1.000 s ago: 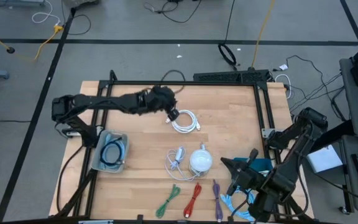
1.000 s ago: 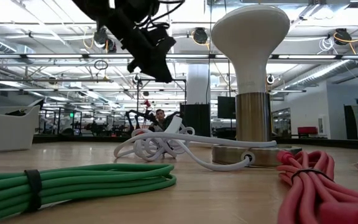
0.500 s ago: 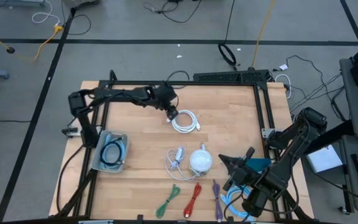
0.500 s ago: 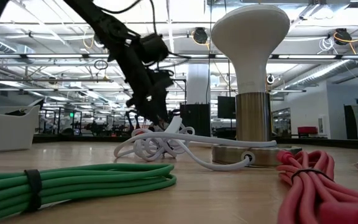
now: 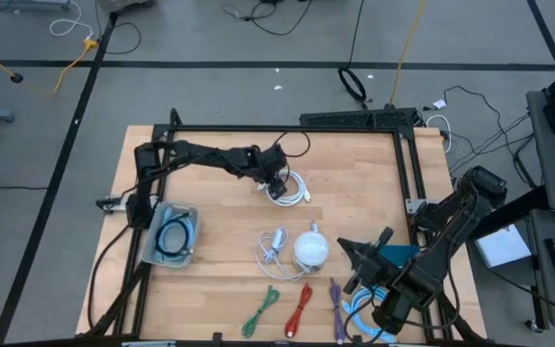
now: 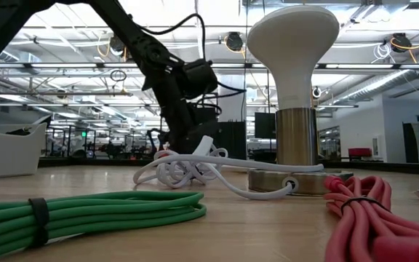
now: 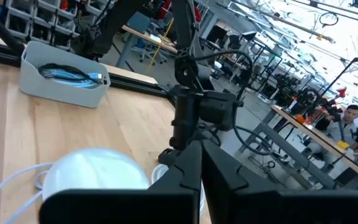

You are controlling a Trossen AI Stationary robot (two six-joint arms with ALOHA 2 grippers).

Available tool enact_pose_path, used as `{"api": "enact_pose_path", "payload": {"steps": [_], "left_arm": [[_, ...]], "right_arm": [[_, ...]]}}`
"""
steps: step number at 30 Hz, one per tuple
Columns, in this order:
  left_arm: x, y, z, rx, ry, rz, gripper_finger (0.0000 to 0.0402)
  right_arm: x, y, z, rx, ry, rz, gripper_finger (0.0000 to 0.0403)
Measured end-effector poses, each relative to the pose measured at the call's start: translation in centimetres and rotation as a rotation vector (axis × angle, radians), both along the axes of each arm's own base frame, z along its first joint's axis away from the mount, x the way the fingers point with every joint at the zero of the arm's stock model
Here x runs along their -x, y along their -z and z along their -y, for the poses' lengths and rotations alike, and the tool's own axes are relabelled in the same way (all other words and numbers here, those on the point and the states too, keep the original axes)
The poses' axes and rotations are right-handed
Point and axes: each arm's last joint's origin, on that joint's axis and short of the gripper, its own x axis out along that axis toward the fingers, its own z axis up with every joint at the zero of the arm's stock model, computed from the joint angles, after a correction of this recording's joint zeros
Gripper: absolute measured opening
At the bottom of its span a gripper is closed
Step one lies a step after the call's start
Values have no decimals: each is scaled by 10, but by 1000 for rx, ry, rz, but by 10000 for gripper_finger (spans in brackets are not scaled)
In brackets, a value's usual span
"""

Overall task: Pick & Place USB Port
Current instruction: Put the white HDMI cable into the gray bin

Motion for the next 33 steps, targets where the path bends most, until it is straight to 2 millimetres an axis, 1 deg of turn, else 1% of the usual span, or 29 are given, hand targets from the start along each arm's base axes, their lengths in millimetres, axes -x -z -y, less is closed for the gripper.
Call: {"api": "enact_pose_path", "payload": {"steps": [2, 3, 5, 6, 7, 9, 11, 13, 16, 20, 22, 24, 26, 30, 31, 33], "left_arm": [[0, 3, -1, -9, -16, -22, 186], [1, 4, -1, -9, -24, -32, 153], [2, 5, -1, -11, -26, -47, 73], [3, 3, 0, -15, -12, -51, 41], [4, 1, 0, -21, -21, -51, 34], [6, -5, 2, -52, -60, -59, 34], [14, -19, 4, -85, -96, -87, 34], [19, -42, 6, -137, -141, -51, 34], [35, -83, 15, -211, -199, -24, 34], [69, -142, 46, -271, -223, 34, 34], [98, -171, 62, -266, -267, 60, 34], [131, -191, 79, -243, -334, 68, 34], [163, -205, 96, -207, -396, 63, 34], [224, -216, 124, -117, -537, -23, 34], [235, -216, 130, -98, -570, -45, 34], [242, -213, 142, -19, -562, -2, 34]], "right_arm": [[0, 1, 0, -2, 0, 1, 0], [0, 2, 0, 0, 0, 0, 0], [0, 1, 0, -1, 0, 2, 0], [0, 1, 0, -1, 0, 2, 0], [0, 1, 0, -2, 0, 3, 0], [0, 1, 0, -4, 0, 6, 0], [-1, 1, -1, -10, 1, 12, 0], [-1, 1, -1, -19, 1, 19, 0], [-2, 0, -2, -33, 2, 34, 0], [-3, 0, -3, -48, 3, 44, 0], [-3, 0, -4, -61, 2, 54, 0], [-3, 4, -3, -61, 2, 55, 0], [-2, 7, -3, -57, 2, 51, 0], [-6, 13, 2, -62, 22, 57, 0], [-8, 13, 3, -59, 28, 55, 0], [-11, 13, 5, -65, 40, 59, 0]]}}
